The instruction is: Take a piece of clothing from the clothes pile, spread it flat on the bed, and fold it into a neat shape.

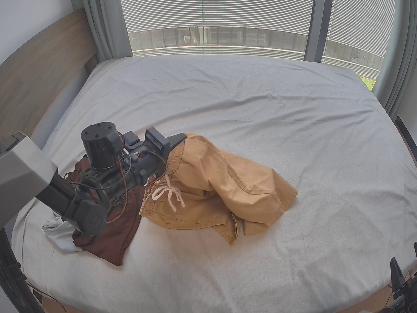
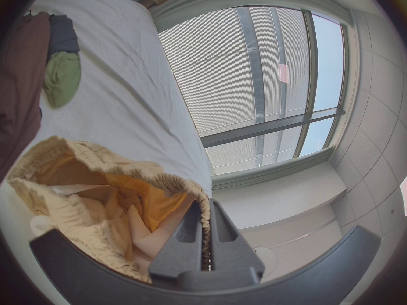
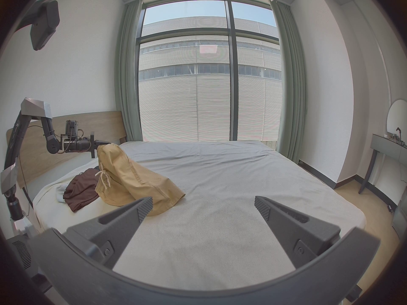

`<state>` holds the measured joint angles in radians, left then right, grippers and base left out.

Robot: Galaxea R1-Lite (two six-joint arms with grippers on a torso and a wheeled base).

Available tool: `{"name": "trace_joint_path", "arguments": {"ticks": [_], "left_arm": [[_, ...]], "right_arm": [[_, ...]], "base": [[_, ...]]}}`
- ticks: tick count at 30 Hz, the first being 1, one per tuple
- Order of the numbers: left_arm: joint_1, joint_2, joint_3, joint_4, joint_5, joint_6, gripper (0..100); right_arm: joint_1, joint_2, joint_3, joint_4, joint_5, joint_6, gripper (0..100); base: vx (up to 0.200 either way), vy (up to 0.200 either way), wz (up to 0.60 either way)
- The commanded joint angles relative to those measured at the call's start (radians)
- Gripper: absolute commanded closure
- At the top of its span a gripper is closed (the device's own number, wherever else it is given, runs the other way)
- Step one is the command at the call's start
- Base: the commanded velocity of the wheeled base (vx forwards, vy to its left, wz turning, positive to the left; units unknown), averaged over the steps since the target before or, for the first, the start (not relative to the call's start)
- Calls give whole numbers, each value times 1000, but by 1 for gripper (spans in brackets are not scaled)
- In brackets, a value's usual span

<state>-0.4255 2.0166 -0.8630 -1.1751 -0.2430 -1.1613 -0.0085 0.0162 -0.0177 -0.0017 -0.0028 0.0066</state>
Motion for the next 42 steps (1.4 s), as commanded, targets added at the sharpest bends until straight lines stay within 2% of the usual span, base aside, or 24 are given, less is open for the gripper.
{"name": "trace_joint_path", "arguments": {"ticks": [1, 7, 11, 16, 20, 26, 29, 30, 32, 35, 38, 39, 42], "left_arm": [[27, -24, 99, -14, -1, 57, 100], [45, 2, 185, -127, 8, 155, 100], [79, 51, 191, -182, 11, 196, 100], [110, 110, 210, -233, 13, 293, 100], [111, 131, 226, -294, 13, 298, 100], [108, 128, 228, -304, 11, 295, 100], [110, 125, 228, -305, 11, 295, 100], [111, 122, 229, -310, 11, 295, 100], [113, 119, 228, -314, 11, 295, 100], [113, 119, 226, -330, 11, 295, 100], [114, 117, 225, -340, 11, 295, 100], [114, 117, 225, -345, 11, 295, 100], [114, 116, 225, -345, 11, 295, 100]], "right_arm": [[1, -13, 18, -1, 1, 0, 0], [1, -13, 18, -1, 1, -2, 0], [1, -13, 18, -1, 1, -2, 0], [-1, -13, 18, -3, 3, -4, 0], [-2, -13, 18, -3, 1, -10, 0], [-2, -15, 18, -3, -2, 3, 0], [-1, -16, 1, -55, -8, -2, 0], [-4, -10, -65, -116, -14, -5, 0], [2, 33, -156, -126, -5, -5, 0], [64, 245, -252, -92, 55, 6, 0], [188, 424, -292, -107, 84, 67, 0], [265, 516, -321, -141, 86, 124, 0], [343, 682, -407, -231, 104, 273, 0]], "base": [[0, 0, 0], [0, 0, 0], [0, 0, 0], [0, 0, 0], [0, 0, 0], [0, 0, 0], [0, 0, 0], [0, 0, 0], [0, 0, 0], [0, 0, 0], [0, 0, 0], [0, 0, 0], [0, 0, 0]]}}
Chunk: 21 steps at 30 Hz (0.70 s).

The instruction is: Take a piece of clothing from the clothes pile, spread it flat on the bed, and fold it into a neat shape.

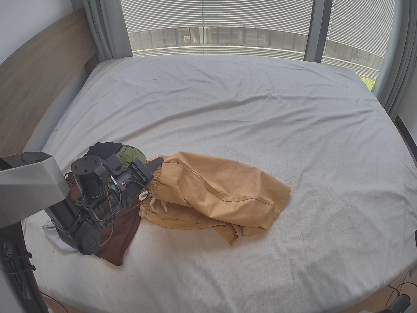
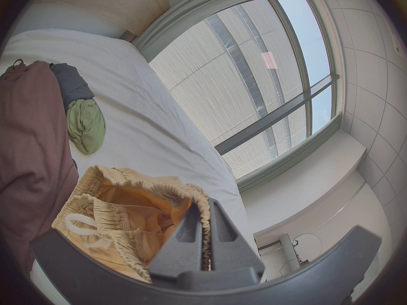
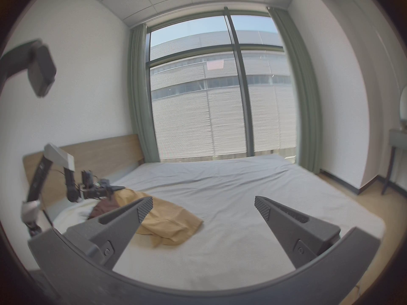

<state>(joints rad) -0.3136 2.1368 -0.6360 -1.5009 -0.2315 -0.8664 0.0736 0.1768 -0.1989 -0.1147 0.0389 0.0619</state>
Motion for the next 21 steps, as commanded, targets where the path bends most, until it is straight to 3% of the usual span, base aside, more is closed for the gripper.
{"name": "trace_joint_path", "arguments": {"ticks": [1, 4, 11, 21], "left_arm": [[1, -5, -4, -21, 0, 0, 100], [-2, -5, -5, -19, 0, 1, 100], [-5, -5, -1, -18, 0, 26, 100], [4, -107, 30, 10, -12, 53, 100]], "right_arm": [[273, 579, -251, -140, 70, 242, 0], [279, 760, -300, -203, 79, 259, 0], [285, 1099, -300, -497, 85, 257, 0], [264, 1435, -270, -766, 139, 292, 0]], "base": [[0, 0, 0], [0, 0, 0], [0, 0, 0], [0, 0, 0]]}}
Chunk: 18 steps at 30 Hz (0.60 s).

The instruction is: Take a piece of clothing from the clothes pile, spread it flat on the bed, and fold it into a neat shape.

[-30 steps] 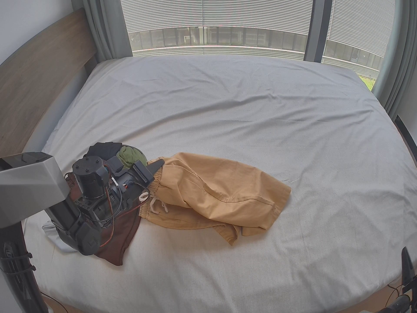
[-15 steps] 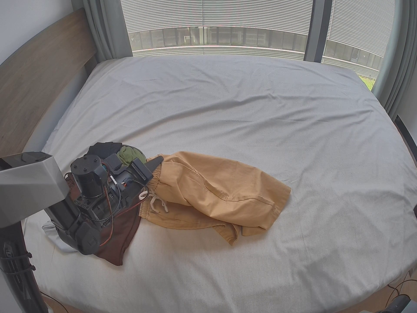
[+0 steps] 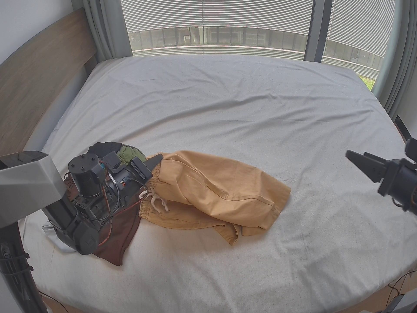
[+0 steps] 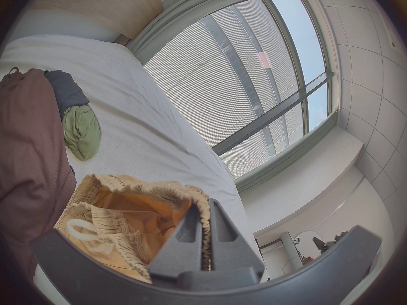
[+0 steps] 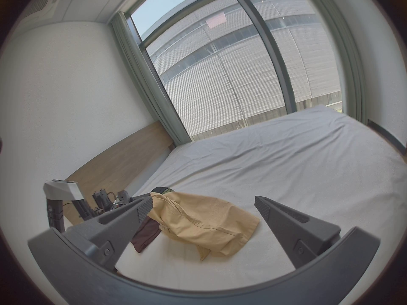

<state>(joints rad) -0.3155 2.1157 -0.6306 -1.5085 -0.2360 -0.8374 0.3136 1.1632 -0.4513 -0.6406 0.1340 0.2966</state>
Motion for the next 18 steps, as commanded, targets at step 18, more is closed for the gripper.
{"name": "trace_joint_path", "arguments": {"ticks": [18], "left_arm": [[19, -129, 83, 42, -8, 74, 100]], "right_arm": [[-7, 721, 74, -625, 99, 127, 0]], "base": [[0, 0, 0]]}}
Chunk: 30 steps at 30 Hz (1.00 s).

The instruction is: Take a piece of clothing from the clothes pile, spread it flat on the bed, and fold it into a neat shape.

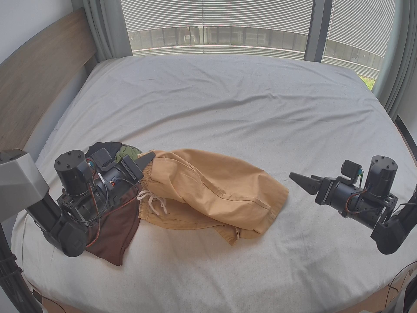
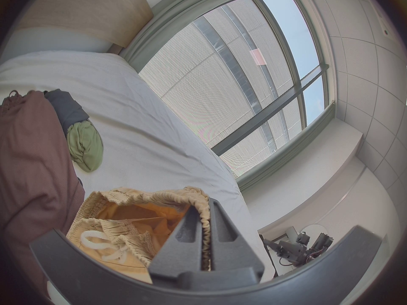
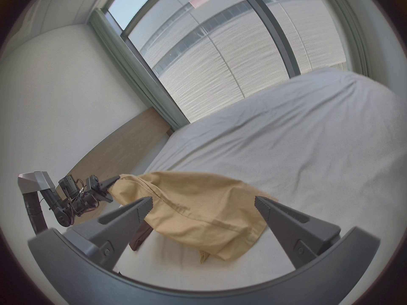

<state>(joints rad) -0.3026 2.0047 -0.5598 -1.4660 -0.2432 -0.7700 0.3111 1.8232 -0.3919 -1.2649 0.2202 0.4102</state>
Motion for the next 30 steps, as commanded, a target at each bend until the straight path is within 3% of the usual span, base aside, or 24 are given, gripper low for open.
{"name": "trace_joint_path", "arguments": {"ticks": [1, 14, 24, 30], "left_arm": [[2, -23, 12, -1, -1, 6, 100], [-1, -18, 0, -5, -1, 8, 100], [6, -12, -2, -5, -1, 8, 100], [8, -6, -14, -5, -1, 8, 100]], "right_arm": [[-4, 70, 15, -2, 16, 22, 0], [3, 234, 7, -18, 33, 108, 0], [-1, 439, -12, -116, 47, 157, 0], [3, 558, -41, -185, 47, 242, 0]], "base": [[0, 0, 0], [0, 0, 0], [0, 0, 0], [0, 0, 0]]}}
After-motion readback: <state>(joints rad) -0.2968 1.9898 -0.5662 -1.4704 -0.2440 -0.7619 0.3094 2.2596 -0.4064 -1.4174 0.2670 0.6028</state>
